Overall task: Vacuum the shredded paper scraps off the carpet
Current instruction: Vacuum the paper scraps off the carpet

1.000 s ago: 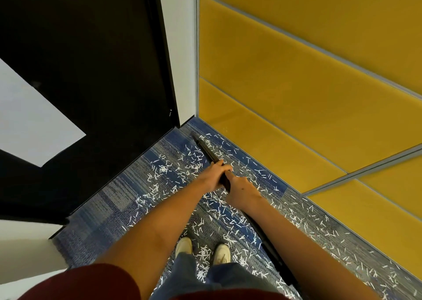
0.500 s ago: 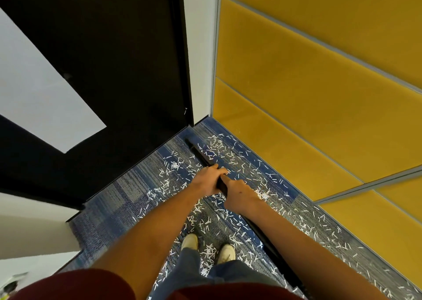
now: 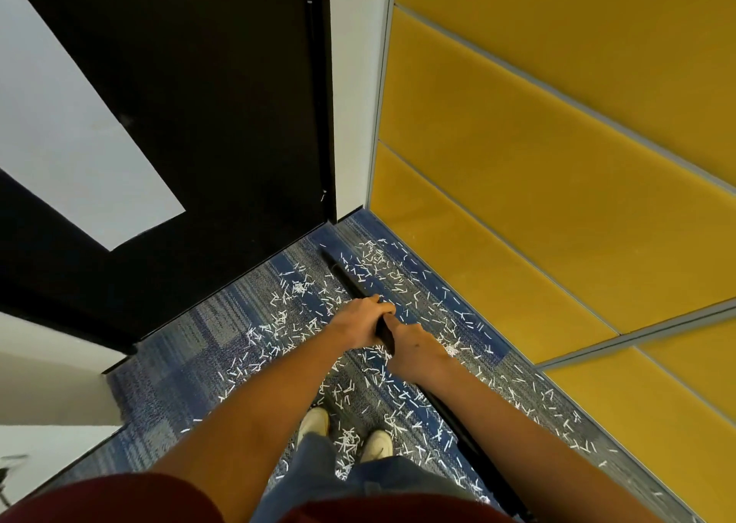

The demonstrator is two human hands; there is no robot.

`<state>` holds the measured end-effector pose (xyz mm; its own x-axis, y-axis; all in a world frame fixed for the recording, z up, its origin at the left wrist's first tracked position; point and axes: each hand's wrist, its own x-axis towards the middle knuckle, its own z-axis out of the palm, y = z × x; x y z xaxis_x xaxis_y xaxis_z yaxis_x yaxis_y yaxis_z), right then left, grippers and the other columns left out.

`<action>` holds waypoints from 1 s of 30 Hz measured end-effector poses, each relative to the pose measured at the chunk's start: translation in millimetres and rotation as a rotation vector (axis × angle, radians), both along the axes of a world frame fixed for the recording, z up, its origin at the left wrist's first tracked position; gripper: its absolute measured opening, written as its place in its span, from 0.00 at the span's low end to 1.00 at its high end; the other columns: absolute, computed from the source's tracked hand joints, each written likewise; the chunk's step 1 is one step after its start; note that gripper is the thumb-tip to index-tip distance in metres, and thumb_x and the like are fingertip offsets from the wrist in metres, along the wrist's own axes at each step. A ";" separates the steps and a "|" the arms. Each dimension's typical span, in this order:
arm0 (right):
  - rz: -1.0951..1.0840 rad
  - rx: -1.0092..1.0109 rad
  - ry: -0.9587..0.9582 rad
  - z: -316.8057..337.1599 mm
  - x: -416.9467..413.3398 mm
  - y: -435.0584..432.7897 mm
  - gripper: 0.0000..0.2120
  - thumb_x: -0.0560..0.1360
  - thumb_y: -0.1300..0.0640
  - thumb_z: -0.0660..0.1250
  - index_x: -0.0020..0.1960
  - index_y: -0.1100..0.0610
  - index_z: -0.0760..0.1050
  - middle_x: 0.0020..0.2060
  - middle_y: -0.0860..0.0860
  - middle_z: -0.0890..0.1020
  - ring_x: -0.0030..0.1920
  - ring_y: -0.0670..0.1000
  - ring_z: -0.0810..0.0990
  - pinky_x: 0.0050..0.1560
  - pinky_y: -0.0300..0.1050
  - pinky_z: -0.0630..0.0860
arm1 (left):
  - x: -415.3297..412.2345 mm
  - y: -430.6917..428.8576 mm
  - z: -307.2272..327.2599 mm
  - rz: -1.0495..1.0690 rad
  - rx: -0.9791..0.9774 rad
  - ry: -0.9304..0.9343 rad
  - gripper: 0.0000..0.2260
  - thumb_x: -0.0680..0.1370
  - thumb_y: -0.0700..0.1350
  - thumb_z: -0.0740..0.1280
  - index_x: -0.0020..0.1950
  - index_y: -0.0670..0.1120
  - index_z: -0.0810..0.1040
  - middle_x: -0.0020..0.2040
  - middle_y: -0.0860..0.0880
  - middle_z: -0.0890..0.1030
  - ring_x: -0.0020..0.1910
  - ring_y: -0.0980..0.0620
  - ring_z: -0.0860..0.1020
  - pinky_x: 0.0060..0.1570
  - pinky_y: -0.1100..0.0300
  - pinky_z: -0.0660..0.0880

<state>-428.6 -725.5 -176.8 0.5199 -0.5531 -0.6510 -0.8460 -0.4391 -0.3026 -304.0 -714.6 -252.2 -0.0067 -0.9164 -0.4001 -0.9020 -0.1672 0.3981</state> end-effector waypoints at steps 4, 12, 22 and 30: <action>-0.036 -0.012 -0.005 0.3 -8.1 -3.5 0.34 0.75 0.65 0.63 0.77 0.55 0.52 0.56 0.58 0.75 0.48 0.56 0.77 0.47 0.46 0.78 | -12.1 -7.8 -2.8 0.026 0.009 0.043 0.18 0.74 0.39 0.68 0.64 0.46 0.73 0.62 0.41 0.71 0.57 0.40 0.76 0.58 0.49 0.74; -0.033 -0.028 -0.021 2.4 -5.1 -14.4 0.32 0.74 0.67 0.62 0.75 0.56 0.56 0.54 0.58 0.76 0.52 0.58 0.80 0.51 0.51 0.80 | -13.2 -14.3 -11.0 0.143 -0.021 0.114 0.19 0.74 0.35 0.68 0.63 0.50 0.74 0.68 0.43 0.68 0.59 0.41 0.74 0.59 0.47 0.73; -0.021 -0.023 -0.040 -1.3 12.6 -18.9 0.33 0.74 0.67 0.61 0.76 0.55 0.55 0.55 0.58 0.77 0.52 0.58 0.79 0.47 0.47 0.78 | 9.7 -14.3 -13.7 0.146 0.012 0.074 0.26 0.76 0.39 0.66 0.73 0.47 0.65 0.74 0.41 0.60 0.72 0.40 0.61 0.70 0.46 0.61; -0.028 0.006 -0.028 -5.8 -7.4 -9.6 0.33 0.73 0.68 0.62 0.75 0.56 0.56 0.50 0.57 0.75 0.45 0.55 0.77 0.50 0.51 0.80 | -14.5 -7.1 -10.5 0.110 0.032 0.061 0.17 0.75 0.36 0.67 0.62 0.49 0.73 0.66 0.43 0.69 0.57 0.40 0.75 0.57 0.48 0.75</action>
<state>-436.0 -735.0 -182.6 0.5224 -0.5639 -0.6396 -0.8491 -0.4130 -0.3293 -318.6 -721.7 -262.7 0.0676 -0.8998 -0.4310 -0.8520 -0.2768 0.4443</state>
